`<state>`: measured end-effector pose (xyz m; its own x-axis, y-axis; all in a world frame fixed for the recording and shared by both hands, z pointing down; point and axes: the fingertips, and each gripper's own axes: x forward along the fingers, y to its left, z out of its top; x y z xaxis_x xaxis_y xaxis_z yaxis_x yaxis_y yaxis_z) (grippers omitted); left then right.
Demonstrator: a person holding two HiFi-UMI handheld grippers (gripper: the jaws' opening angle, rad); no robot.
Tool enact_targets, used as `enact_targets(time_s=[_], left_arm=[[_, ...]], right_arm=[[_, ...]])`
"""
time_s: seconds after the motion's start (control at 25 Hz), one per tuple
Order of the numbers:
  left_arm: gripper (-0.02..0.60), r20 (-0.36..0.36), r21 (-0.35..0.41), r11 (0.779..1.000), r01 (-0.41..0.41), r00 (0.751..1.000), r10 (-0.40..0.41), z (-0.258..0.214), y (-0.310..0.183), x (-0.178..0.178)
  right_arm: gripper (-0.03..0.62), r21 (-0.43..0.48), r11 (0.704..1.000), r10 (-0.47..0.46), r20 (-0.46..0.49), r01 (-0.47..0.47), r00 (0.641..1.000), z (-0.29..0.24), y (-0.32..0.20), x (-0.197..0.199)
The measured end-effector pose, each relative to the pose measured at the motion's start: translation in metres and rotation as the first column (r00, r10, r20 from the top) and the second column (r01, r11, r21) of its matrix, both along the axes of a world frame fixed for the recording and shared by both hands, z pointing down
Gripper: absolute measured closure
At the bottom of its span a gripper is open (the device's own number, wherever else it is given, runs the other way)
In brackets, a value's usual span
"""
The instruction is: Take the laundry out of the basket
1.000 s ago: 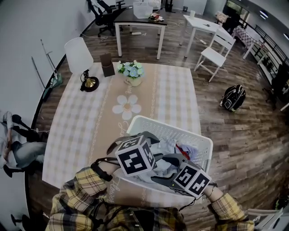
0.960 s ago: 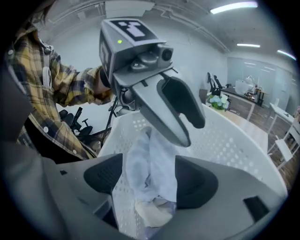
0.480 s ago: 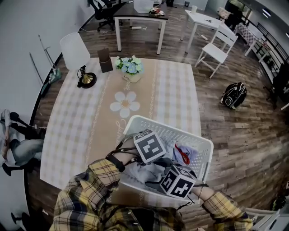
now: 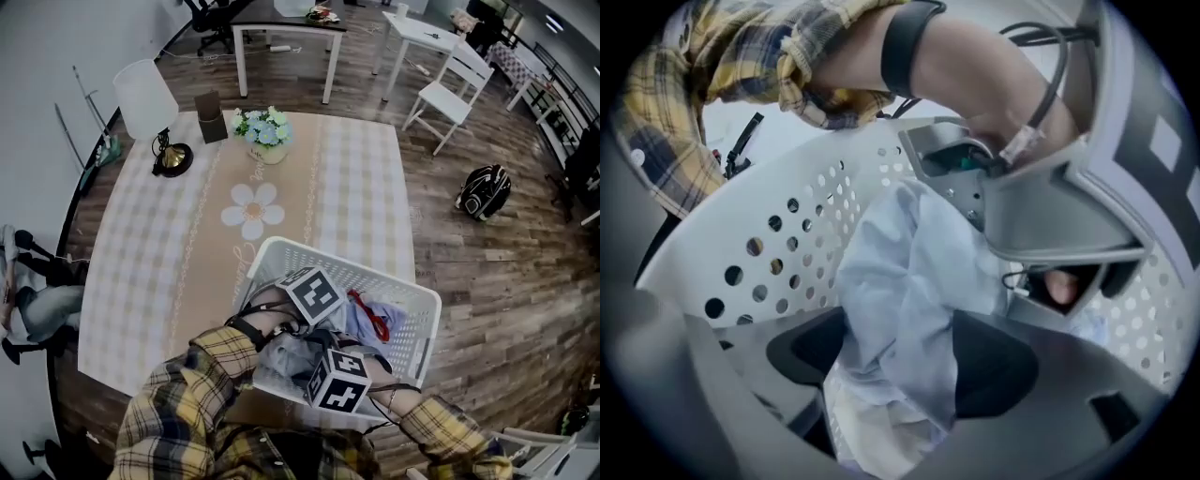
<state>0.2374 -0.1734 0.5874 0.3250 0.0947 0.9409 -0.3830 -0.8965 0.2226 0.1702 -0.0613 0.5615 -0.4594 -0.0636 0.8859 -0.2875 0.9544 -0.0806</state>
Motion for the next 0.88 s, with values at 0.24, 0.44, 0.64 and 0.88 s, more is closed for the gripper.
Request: enact_targets(time_s=[0.24,0.44,0.64,0.88], left_arm=[[0.361,0.058,-0.106,0.994,0.015,0.998,-0.009,0.023,0.071,-0.016],[0.528,0.064,-0.13,0.991,-0.042,0.997,0.051,0.025,0.043,-0.01],[0.537,0.041,-0.092,0.994,-0.064,0.997,0.068,0.015,0.051,-0.009],[0.537,0.007,-0.058,0.998,-0.036,0.999,0.037,-0.002,0.049,-0.008]], right_arm=[[0.299,0.019,1.0,-0.004,-0.057,0.005,0.998,0.018,0.051,-0.006],[0.497,0.044,0.998,0.05,-0.047,-0.048,0.998,0.013,0.003,0.005],[0.505,0.037,0.996,0.087,-0.017,-0.087,0.996,0.002,0.009,0.007],[0.507,0.072,0.989,0.128,0.004,-0.128,0.992,-0.017,0.009,0.011]])
